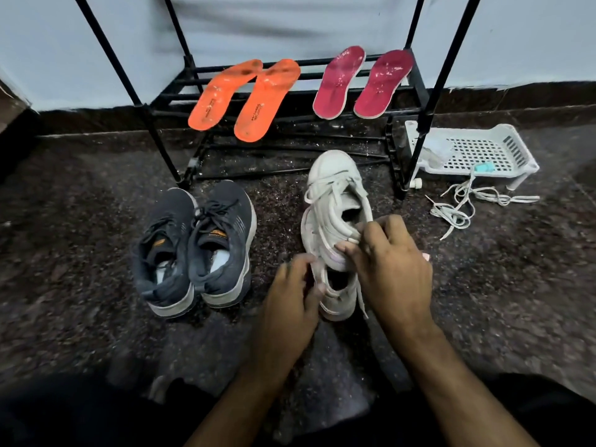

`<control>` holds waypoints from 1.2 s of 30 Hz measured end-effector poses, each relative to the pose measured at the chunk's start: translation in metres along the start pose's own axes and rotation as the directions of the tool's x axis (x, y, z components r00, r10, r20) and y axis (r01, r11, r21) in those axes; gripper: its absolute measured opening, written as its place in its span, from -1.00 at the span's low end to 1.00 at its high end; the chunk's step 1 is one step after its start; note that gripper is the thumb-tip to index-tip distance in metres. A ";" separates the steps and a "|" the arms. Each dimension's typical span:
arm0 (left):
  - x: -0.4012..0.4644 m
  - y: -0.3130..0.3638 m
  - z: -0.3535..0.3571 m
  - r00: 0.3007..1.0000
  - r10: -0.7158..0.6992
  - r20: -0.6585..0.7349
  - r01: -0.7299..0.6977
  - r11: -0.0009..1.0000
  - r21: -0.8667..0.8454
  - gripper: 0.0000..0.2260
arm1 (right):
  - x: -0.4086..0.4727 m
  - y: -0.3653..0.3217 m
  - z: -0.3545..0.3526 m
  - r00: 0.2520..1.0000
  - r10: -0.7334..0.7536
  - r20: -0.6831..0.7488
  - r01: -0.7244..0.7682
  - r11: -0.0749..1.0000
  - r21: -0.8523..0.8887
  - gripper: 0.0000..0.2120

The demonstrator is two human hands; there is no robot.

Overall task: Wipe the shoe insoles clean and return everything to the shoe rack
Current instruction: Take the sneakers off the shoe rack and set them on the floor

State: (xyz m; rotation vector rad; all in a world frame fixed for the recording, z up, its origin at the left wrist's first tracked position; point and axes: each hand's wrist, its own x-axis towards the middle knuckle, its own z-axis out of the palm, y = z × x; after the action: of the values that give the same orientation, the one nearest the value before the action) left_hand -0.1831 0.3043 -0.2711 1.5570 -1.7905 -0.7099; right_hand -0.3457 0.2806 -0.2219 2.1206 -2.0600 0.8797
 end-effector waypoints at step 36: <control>-0.012 -0.019 -0.005 0.987 -0.112 0.119 0.042 0.877 0.479 -0.35 | -0.045 0.001 0.039 0.832 0.065 0.551 -0.146 0.984 0.104 -0.45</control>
State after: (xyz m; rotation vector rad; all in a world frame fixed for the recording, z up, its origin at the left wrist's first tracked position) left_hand -0.1665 0.3132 -0.2839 1.9451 -2.1344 -0.4407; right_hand -0.3301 0.3041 -0.2743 2.5961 -2.4505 0.4646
